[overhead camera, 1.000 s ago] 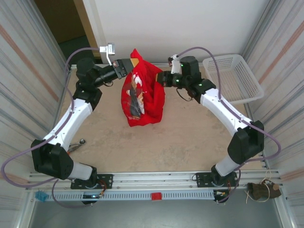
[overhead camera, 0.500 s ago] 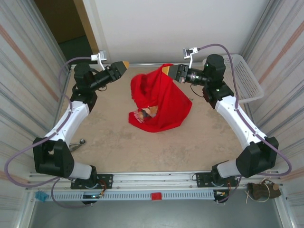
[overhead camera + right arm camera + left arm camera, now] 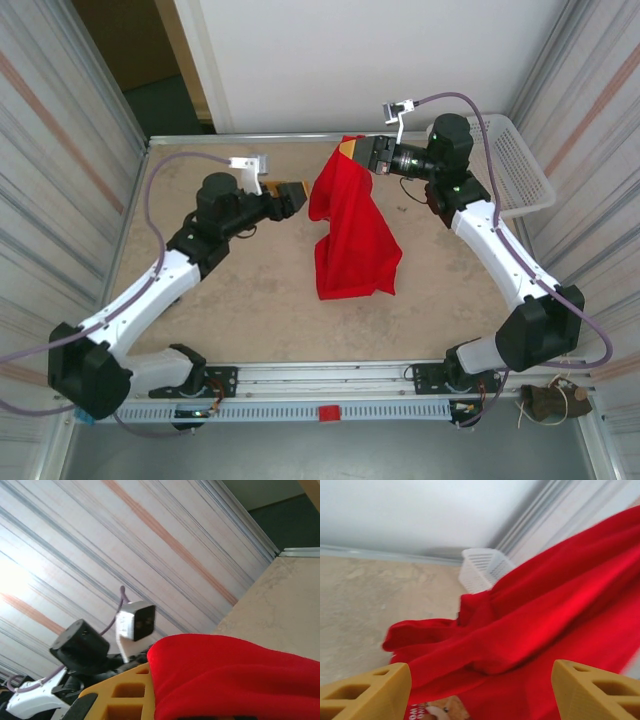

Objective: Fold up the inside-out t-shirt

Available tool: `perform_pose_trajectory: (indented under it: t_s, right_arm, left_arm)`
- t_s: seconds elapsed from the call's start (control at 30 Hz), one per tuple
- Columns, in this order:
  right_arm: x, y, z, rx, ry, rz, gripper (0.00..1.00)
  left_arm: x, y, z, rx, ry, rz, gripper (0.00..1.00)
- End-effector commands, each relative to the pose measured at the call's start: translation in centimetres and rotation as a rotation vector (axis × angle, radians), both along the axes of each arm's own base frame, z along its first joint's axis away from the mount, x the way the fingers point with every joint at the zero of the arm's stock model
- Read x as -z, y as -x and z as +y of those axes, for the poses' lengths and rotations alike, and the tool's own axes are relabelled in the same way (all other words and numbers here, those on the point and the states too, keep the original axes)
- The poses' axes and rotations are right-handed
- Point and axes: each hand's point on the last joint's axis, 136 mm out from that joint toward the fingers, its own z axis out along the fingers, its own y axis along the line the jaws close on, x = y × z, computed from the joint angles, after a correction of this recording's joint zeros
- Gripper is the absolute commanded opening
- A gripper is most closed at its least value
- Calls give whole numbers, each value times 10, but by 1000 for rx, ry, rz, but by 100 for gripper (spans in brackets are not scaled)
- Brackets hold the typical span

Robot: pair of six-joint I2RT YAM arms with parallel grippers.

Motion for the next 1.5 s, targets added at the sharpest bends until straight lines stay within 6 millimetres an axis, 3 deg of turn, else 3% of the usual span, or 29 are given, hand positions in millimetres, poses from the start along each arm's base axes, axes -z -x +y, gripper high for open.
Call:
perform_pose_trajectory:
  t_s: [0.0, 0.13, 0.27, 0.33, 0.43, 0.47, 0.7, 0.83, 0.87, 0.93, 0.97, 1.0, 1.1, 1.27, 1.37, 1.47]
  right_arm:
    - [-19, 9, 3, -32, -28, -47, 0]
    - [-19, 10, 5, -35, -27, -44, 0]
    - [-18, 10, 6, -40, -25, -41, 0]
    - [-15, 8, 4, -32, -20, -38, 0]
    - [-7, 3, -8, -7, -14, -20, 0]
    - [-3, 1, -14, 8, -13, -12, 0]
    - [23, -23, -46, 102, -26, 58, 0]
    - [27, -31, -49, 114, -29, 80, 0]
    - [35, -37, -50, 140, 0, 103, 4]
    - [68, -55, -64, 285, 138, 208, 52]
    - [79, -58, -71, 333, 201, 215, 63]
    - [82, -58, -75, 361, 223, 218, 67]
    - [81, -37, -77, 415, 276, 192, 67]
    - [84, 18, -45, 430, 455, 39, 68]
    - [89, 35, -30, 455, 537, -50, 72]
    - [93, 34, -23, 456, 549, -63, 71]
  left_arm:
    - [-2, -15, -4, -3, -53, -59, 75]
    - [-7, -21, -25, 96, -48, -110, 82]
    - [-10, -26, -48, 201, -9, -117, 80]
    - [-10, -30, -56, 232, 3, -108, 61]
    - [-19, -39, -55, 234, 23, -110, 7]
    - [-25, -42, -53, 236, 31, -115, 0]
    - [-80, -32, -32, 237, 90, -176, 0]
    - [-96, -18, -25, 229, 125, -199, 0]
    - [-101, -16, -23, 223, 145, -194, 0]
    - [-115, -11, -21, 224, 193, -194, 0]
    - [-122, -9, -21, 224, 216, -187, 0]
    - [-130, -7, -21, 226, 229, -186, 0]
    - [-147, -2, -22, 221, 221, -171, 0]
    - [-168, 7, -26, 261, 232, -176, 0]
    - [-174, 10, -28, 282, 241, -182, 0]
    - [-178, 14, -29, 296, 248, -184, 0]
